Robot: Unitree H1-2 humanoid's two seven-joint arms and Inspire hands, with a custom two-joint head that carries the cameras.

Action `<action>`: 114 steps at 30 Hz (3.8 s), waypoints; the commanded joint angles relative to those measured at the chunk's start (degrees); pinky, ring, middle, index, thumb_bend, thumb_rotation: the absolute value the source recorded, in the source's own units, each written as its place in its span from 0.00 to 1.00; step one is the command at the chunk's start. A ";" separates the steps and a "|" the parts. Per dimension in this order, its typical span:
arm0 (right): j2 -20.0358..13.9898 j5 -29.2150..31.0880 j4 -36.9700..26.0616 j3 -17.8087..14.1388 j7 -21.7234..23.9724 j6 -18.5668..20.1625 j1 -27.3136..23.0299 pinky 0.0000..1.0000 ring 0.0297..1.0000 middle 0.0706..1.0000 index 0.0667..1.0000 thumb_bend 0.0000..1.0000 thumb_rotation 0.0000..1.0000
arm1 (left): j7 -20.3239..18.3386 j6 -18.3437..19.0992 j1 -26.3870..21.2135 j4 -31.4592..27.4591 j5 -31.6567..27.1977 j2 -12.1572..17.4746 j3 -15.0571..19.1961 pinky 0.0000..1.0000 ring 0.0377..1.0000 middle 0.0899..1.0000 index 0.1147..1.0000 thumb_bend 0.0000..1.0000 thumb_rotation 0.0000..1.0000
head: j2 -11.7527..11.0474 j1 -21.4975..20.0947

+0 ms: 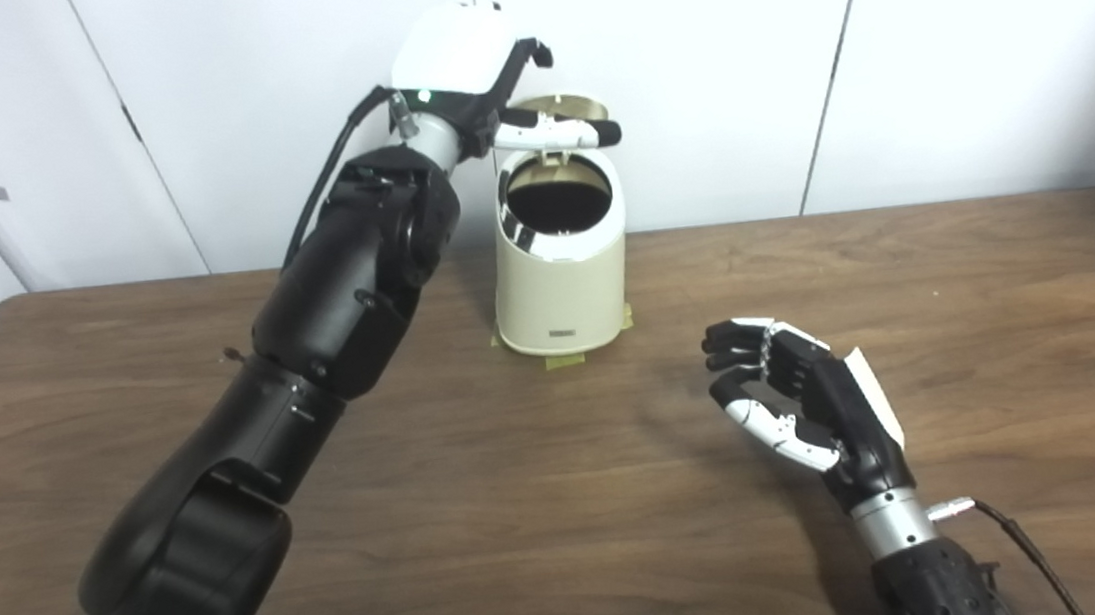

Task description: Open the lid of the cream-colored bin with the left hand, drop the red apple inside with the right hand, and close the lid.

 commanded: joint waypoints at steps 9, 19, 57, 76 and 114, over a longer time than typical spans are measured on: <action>0.51 -1.39 0.52 0.44 -0.82 0.57 0.03 0.59 0.64 0.65 0.64 0.28 0.32 | -0.84 -0.74 -1.33 -3.94 1.82 0.46 -0.84 1.00 0.99 0.83 0.77 0.98 1.00 | -0.12 -0.34; 0.51 -2.02 -0.31 0.74 -1.23 0.99 0.13 0.58 0.64 0.65 0.64 0.27 0.30 | -1.71 -0.88 1.54 -6.59 1.81 0.29 -0.84 1.00 0.98 0.80 0.75 0.99 1.00 | 0.20 -0.26; 0.93 -1.13 -3.74 0.55 -0.84 4.14 0.41 0.57 0.64 0.66 0.64 0.27 0.26 | -4.62 -1.62 8.53 -12.19 5.57 1.38 -1.42 1.00 0.89 0.72 0.67 0.96 1.00 | 2.94 -0.52; 1.84 -2.77 -6.63 0.55 -0.96 8.02 0.73 0.57 0.65 0.66 0.64 0.29 0.31 | -3.17 -3.70 12.64 -10.80 5.00 1.73 -0.54 1.00 0.89 0.72 0.68 0.97 1.00 | 3.61 -1.68; 2.22 -3.98 -9.11 1.03 -1.03 11.95 0.99 0.58 0.65 0.66 0.64 0.31 0.36 | -0.58 -11.09 13.62 -6.61 3.43 1.41 -3.16 1.00 0.89 0.71 0.64 0.93 1.00 | 4.11 -2.76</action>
